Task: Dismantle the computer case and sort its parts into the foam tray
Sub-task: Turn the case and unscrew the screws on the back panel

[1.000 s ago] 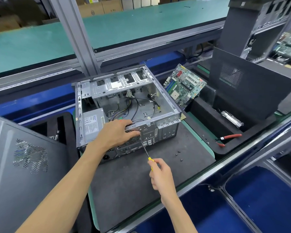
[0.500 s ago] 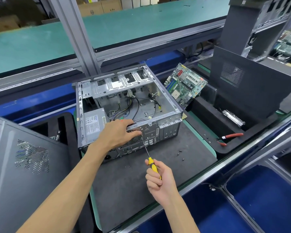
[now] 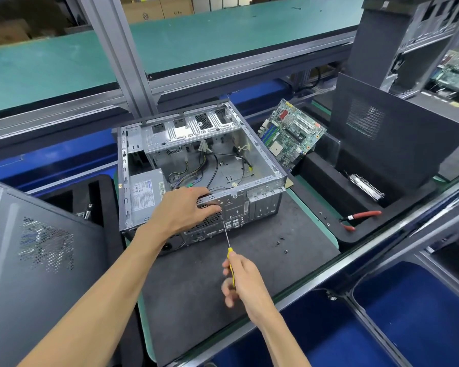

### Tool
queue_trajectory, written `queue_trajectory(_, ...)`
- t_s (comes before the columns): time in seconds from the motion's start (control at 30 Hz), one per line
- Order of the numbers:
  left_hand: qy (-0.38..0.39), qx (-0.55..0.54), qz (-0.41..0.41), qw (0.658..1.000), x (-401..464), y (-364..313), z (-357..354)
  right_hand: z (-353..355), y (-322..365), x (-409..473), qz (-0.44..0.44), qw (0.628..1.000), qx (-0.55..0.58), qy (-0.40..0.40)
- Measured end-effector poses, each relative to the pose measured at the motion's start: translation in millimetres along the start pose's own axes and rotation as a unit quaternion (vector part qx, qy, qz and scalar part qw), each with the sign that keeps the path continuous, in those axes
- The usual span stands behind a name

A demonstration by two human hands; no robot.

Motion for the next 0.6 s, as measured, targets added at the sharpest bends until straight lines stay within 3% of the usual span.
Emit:
queue_trajectory(0.03, 0.000, 0.001, 0.002, 1.000, -0.2, 0.1, 0.0, 3.8, -1.2, -1.4, 0.042, 0.995, -0.089, -0.003)
queue_trajectory(0.1, 0.002, 0.003, 0.004, 1.000, -0.6, -0.3, -0.2, 11.3, -1.3, -4.4, 0.140, 0.935, -0.325, -0.022)
queue_trajectory(0.17, 0.001, 0.003, 0.004, 1.000, -0.5, -0.5, -0.4, 11.8, 3.8, -4.8, 0.178, 0.905, -0.384, -0.040)
queue_trajectory(0.23, -0.002, 0.002, 0.005, 1.000, -0.2, -0.6, -0.3, 12.5, 4.7, 1.9, 0.113, 0.952, -0.279, -0.050)
queue_trajectory(0.3, -0.002, 0.000, 0.004, 1.000, -0.4, -0.3, -0.3, 12.2, 2.6, 6.1, -0.034, 0.997, -0.062, -0.026)
queue_trajectory(0.33, -0.001, -0.001, 0.005, 1.000, -0.6, -0.3, -0.2, 11.5, 2.8, 5.0, -0.084, 0.996, 0.026, -0.004)
queue_trajectory(0.4, -0.001, 0.001, 0.007, 1.000, -0.4, -0.2, -0.2, 14.2, 3.0, 2.0, -0.103, 0.987, 0.122, 0.029)
queue_trajectory(0.47, -0.004, 0.003, 0.009, 1.000, -0.2, -0.1, -1.2, 16.9, 3.3, -2.5, -0.076, 0.985, 0.144, 0.053)
queue_trajectory(0.6, -0.008, 0.005, 0.012, 1.000, 0.9, 0.2, -1.6, 10.0, 7.8, -4.1, -0.020, 0.999, 0.022, 0.031)
Point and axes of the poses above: each hand's wrist, its own x-axis towards the middle knuckle, its own z-axis out of the back of the hand, y = z × x, the point moved 2 cm from there along x, towards the middle knuckle, and after that the axes turned 12 degrees about z, right-handed, at the moved point
